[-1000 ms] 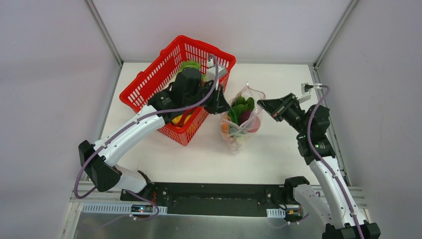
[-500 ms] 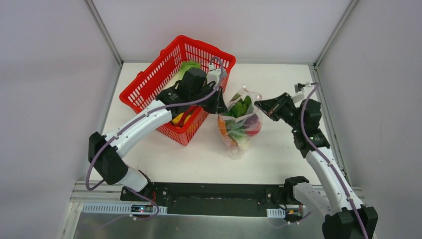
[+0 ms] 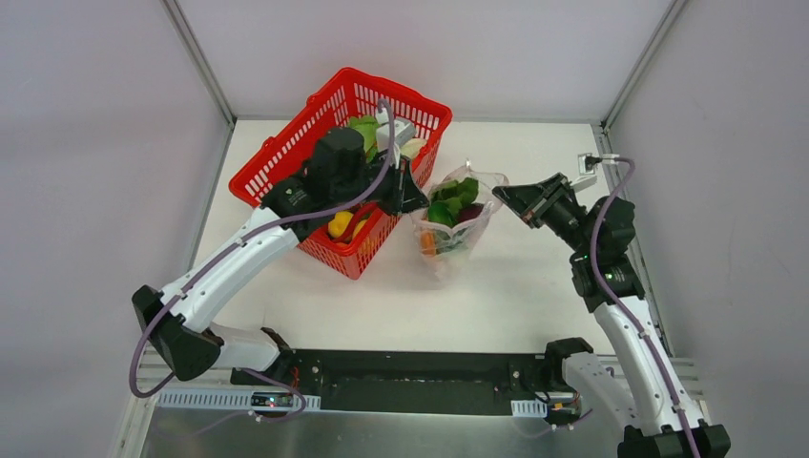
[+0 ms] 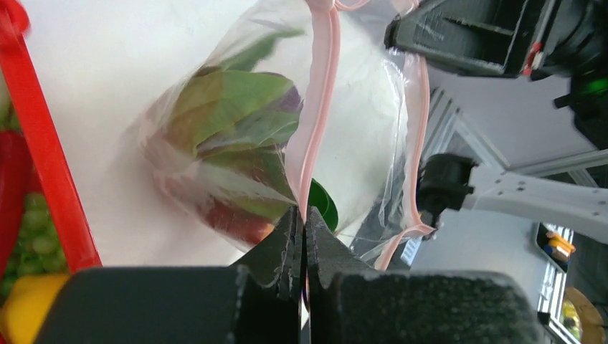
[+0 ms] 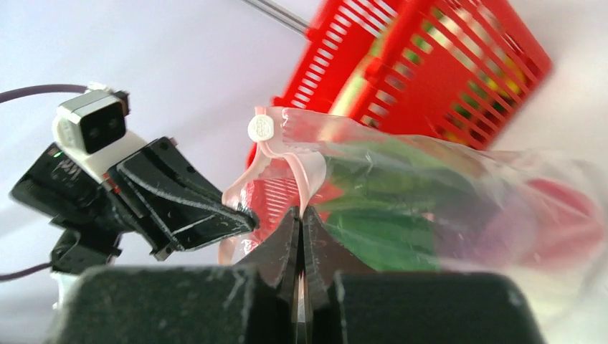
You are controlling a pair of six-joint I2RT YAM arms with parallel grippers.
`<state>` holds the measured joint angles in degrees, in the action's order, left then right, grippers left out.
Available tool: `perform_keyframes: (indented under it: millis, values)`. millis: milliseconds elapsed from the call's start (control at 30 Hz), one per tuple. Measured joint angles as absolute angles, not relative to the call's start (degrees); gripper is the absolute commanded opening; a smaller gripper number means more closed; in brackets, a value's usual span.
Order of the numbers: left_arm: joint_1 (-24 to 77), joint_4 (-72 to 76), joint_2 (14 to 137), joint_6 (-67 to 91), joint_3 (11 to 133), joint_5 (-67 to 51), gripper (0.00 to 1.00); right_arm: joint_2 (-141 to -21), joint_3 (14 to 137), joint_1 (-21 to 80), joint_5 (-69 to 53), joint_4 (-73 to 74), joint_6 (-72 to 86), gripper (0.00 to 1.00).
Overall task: Place the food in the zip-top bag and seal the zipper
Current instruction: Adjust the zipper food storage bag at the center of the board.
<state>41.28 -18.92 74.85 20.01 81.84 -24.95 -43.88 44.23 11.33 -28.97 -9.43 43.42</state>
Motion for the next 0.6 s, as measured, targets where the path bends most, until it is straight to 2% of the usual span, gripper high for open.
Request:
perform_keyframes:
  millis: [133,367,467,500,600]
  values:
    - [41.28,-19.0,77.69,20.45,77.67,-24.93,0.0,-46.0,41.06,11.33,-27.38,-5.91,43.68,0.0]
    - [41.25,-17.41,81.43,21.98,77.62,-26.7,0.0,-46.76,41.95,11.33,-28.47,-7.31,43.7,0.0]
    - [41.25,-15.73,79.79,22.2,77.54,-26.33,0.11,-46.33,42.22,11.33,-30.02,-8.82,43.99,0.0]
    - [41.25,-15.2,78.94,22.2,77.38,-26.0,0.18,-46.04,42.22,11.33,-30.41,-9.19,44.12,0.0]
    - [41.25,-14.85,76.29,21.41,76.95,-24.45,0.48,-45.1,42.22,11.33,-30.72,-9.85,44.29,0.0]
